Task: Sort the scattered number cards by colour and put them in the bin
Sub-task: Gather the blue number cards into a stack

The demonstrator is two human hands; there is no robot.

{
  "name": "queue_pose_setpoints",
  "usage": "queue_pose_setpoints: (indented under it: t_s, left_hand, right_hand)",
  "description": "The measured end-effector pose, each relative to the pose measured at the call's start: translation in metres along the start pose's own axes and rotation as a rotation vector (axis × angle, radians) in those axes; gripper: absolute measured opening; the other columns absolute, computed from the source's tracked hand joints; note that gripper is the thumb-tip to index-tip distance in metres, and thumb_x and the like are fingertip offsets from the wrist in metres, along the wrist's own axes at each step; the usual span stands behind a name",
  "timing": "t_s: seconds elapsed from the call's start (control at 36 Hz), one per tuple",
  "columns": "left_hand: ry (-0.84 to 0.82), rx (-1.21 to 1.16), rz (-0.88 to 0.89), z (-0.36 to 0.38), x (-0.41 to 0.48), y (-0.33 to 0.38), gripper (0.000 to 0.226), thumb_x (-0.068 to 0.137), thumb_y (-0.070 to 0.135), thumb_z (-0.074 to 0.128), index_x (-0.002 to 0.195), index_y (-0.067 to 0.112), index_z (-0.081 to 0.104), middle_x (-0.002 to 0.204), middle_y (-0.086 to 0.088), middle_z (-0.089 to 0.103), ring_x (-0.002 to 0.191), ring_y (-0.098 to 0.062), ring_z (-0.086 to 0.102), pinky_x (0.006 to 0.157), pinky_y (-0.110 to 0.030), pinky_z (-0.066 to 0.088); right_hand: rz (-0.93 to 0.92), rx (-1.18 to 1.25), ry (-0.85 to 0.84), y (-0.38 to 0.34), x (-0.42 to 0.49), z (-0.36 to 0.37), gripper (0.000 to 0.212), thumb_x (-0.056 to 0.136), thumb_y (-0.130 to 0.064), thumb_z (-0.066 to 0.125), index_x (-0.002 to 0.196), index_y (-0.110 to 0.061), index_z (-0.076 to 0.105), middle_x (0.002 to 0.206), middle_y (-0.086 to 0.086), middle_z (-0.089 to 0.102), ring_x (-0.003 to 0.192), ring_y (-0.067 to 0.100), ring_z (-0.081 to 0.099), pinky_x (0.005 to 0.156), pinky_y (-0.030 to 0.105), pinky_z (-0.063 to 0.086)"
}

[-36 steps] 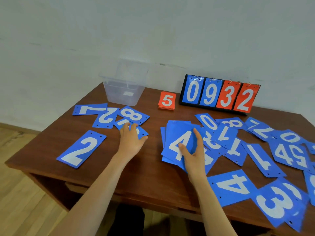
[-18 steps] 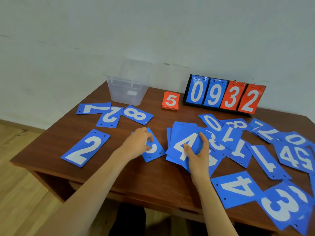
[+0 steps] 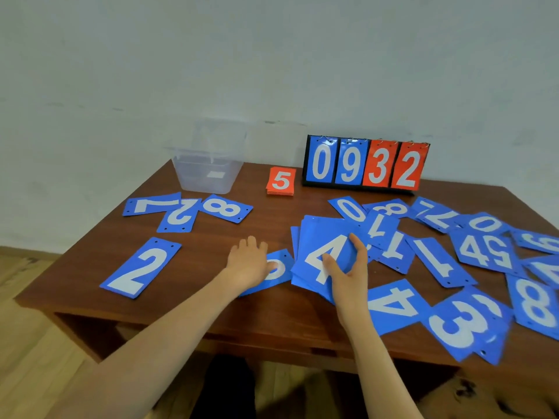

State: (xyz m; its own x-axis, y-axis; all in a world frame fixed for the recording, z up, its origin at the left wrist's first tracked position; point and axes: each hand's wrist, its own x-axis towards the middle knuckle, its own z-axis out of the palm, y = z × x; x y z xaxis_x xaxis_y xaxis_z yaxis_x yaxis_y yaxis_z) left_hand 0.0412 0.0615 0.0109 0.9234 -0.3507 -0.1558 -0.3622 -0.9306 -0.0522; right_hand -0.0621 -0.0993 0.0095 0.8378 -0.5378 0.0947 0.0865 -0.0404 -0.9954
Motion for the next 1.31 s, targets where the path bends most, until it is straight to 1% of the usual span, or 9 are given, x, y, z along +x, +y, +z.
queue_pose_setpoints:
  t_s: [0.19, 0.31, 0.47, 0.58, 0.75, 0.92, 1.11, 1.19, 1.31]
  left_hand:
    - [-0.053, -0.262, -0.225, 0.001, -0.009, 0.006, 0.074, 0.093, 0.061, 0.033, 0.141, 0.006, 0.028, 0.148, -0.011, 0.025, 0.136, -0.029, 0.023, 0.105, -0.048, 0.029]
    - [-0.213, -0.317, -0.225, -0.008, -0.017, 0.003, 0.098, 0.078, 0.06, 0.063, 0.146, 0.005, 0.018, 0.151, -0.013, 0.016, 0.14, -0.032, 0.014, 0.108, -0.044, 0.028]
    - [-0.219, -0.439, -0.252, -0.01, -0.023, 0.004, 0.105, 0.071, 0.046, 0.078, 0.147, 0.006, 0.017, 0.153, -0.013, 0.014, 0.136, -0.033, 0.029, 0.104, -0.041, 0.037]
    - [-0.122, -0.592, -0.312, -0.015, -0.028, 0.004, 0.089, 0.077, 0.029, 0.076, 0.143, 0.007, 0.021, 0.135, -0.013, 0.047, 0.114, -0.027, 0.054, 0.082, -0.034, 0.049]
    - [0.278, -1.03, -0.293, -0.035, -0.037, 0.02, 0.05, 0.099, 0.015, 0.044, 0.144, 0.011, 0.024, 0.127, -0.004, 0.05, 0.093, -0.021, 0.058, 0.068, -0.031, 0.048]
    - [0.051, -1.855, -0.148, -0.058, -0.054, 0.049, 0.026, 0.093, 0.011, 0.057, 0.119, 0.01, 0.053, 0.114, -0.01, 0.066, 0.094, -0.027, 0.067, 0.079, -0.042, 0.054]
    - [0.095, -1.51, 0.053, -0.044, -0.061, 0.076, 0.024, 0.088, 0.024, 0.066, 0.107, 0.018, 0.053, 0.093, 0.005, 0.061, 0.074, -0.002, 0.06, 0.054, -0.008, 0.047]
    - [0.216, -1.346, 0.048, -0.038, -0.059, 0.08, 0.025, 0.085, 0.029, 0.068, 0.102, 0.02, 0.052, 0.081, 0.007, 0.053, 0.064, -0.002, 0.05, 0.048, -0.009, 0.04]
    - [0.377, -1.164, 0.018, -0.032, -0.048, 0.076, 0.025, 0.082, 0.032, 0.07, 0.095, 0.026, 0.05, 0.082, 0.008, 0.044, 0.071, -0.007, 0.044, 0.058, -0.018, 0.035]
  right_hand:
    - [-0.021, 0.012, 0.015, 0.001, -0.011, -0.029, 0.059, 0.09, -0.014, 0.062, 0.14, -0.032, 0.036, 0.133, -0.015, 0.04, 0.099, -0.015, 0.053, 0.07, 0.01, 0.051]
    - [-0.019, -0.006, -0.004, 0.001, -0.016, -0.038, 0.055, 0.091, -0.015, 0.062, 0.139, -0.028, 0.038, 0.13, -0.017, 0.043, 0.103, -0.011, 0.051, 0.074, 0.008, 0.046]
    - [0.002, 0.014, -0.006, -0.001, -0.024, -0.047, 0.048, 0.092, -0.011, 0.06, 0.133, -0.028, 0.041, 0.115, -0.019, 0.048, 0.083, -0.01, 0.061, 0.057, 0.011, 0.051]
    - [0.007, 0.025, 0.01, -0.002, -0.026, -0.049, 0.048, 0.091, -0.012, 0.06, 0.132, -0.031, 0.042, 0.116, -0.021, 0.048, 0.086, -0.002, 0.065, 0.061, 0.018, 0.055]
    - [0.03, 0.004, 0.025, -0.002, -0.026, -0.048, 0.05, 0.091, -0.015, 0.061, 0.133, -0.033, 0.041, 0.114, -0.021, 0.048, 0.09, 0.011, 0.066, 0.063, 0.026, 0.057]
    - [0.016, 0.004, 0.023, -0.001, -0.024, -0.044, 0.046, 0.094, -0.014, 0.056, 0.134, -0.031, 0.04, 0.125, -0.016, 0.043, 0.087, -0.011, 0.06, 0.06, 0.015, 0.053]
    - [0.083, 0.15, 0.054, -0.003, -0.015, -0.032, 0.033, 0.101, -0.014, 0.037, 0.125, -0.032, 0.05, 0.094, -0.004, 0.061, 0.066, 0.011, 0.057, 0.056, 0.027, 0.049]
    - [0.087, 0.189, 0.076, -0.008, -0.011, -0.023, 0.029, 0.101, -0.027, 0.036, 0.118, -0.041, 0.055, 0.117, -0.007, 0.059, 0.104, 0.017, 0.059, 0.091, 0.045, 0.051]
    - [0.039, 0.134, 0.054, -0.015, -0.006, -0.013, 0.032, 0.097, -0.037, 0.046, 0.129, -0.033, 0.049, 0.136, -0.011, 0.046, 0.125, 0.008, 0.044, 0.105, 0.036, 0.04]
